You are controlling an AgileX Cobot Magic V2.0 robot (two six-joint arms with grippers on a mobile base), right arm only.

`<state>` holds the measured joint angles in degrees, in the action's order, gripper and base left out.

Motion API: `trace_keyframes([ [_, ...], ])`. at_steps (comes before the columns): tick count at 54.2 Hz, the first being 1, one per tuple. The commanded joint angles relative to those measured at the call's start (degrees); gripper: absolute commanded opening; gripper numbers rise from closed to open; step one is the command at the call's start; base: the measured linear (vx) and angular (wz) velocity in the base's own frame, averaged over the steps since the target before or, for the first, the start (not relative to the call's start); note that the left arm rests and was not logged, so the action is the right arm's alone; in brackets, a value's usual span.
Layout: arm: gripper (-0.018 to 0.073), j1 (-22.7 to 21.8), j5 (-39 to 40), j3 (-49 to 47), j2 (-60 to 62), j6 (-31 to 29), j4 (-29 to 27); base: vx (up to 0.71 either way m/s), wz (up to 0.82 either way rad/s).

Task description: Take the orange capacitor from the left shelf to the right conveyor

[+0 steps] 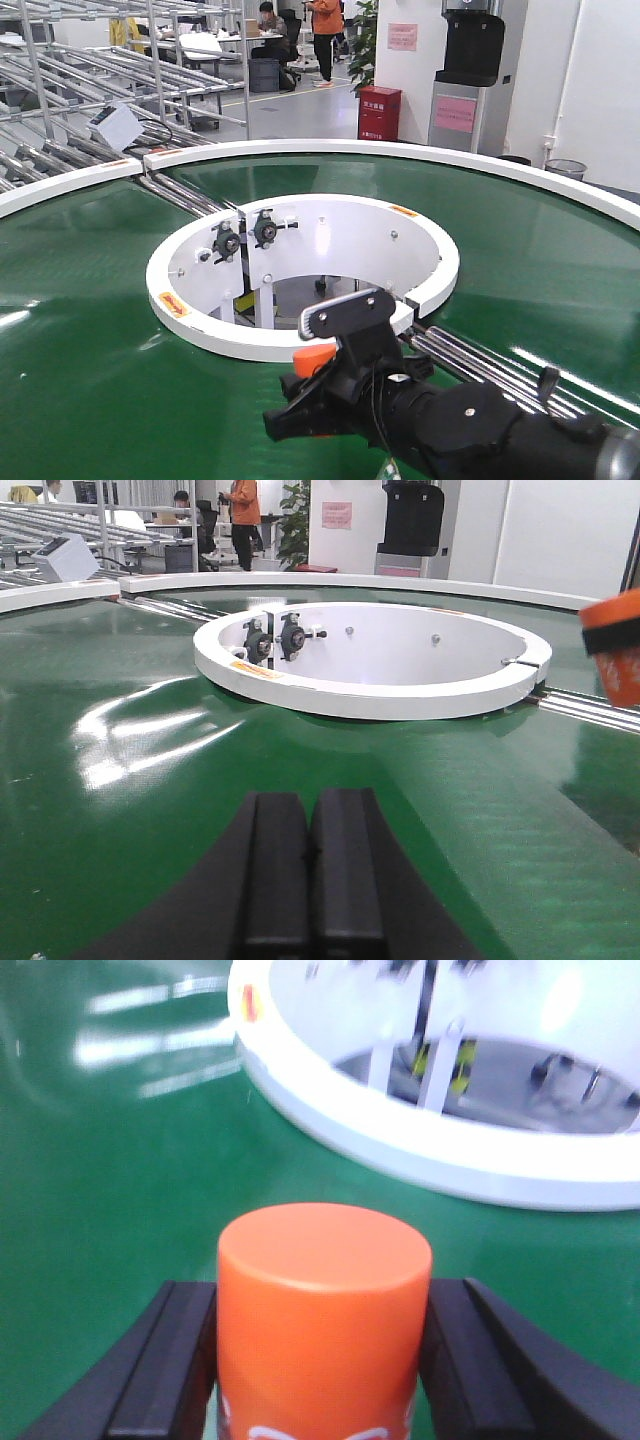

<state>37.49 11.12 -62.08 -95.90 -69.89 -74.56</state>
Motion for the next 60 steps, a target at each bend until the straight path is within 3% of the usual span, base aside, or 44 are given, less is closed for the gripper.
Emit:
trace_keyframes([
  [1, -0.0007, -0.99, 1.67, -1.73, 3.63, 11.23, 10.47, 0.00, 0.00],
  [6, -0.0007, -1.45, 2.80, -1.62, 3.61, 28.67, 29.16, 0.00, 0.00],
  [9, -0.0007, -1.41, 3.67, -1.62, 3.61, 37.24, 36.64, 0.00, 0.00],
  [16, -0.0007, -2.14, 11.28, -0.66, 2.97, 51.01, 47.66, 0.00, 0.00],
  [22, -0.0007, -2.06, 18.18, 1.88, 0.94, 58.75, 52.62, 0.00, 0.00],
  [32, -0.0007, -1.92, 18.34, 4.59, -3.45, 61.50, 59.39, 0.00, 0.00],
  [43, -0.0007, -1.92, 23.35, 6.80, -9.13, 62.08, 60.44, 0.00, 0.00],
  [51, -0.0007, -1.92, 30.41, 8.37, -12.96, 67.36, 64.61, 0.00, 0.00],
  [60, -0.0007, -1.92, 28.48, 8.37, -15.86, 70.51, 64.61, 0.00, 0.00],
])
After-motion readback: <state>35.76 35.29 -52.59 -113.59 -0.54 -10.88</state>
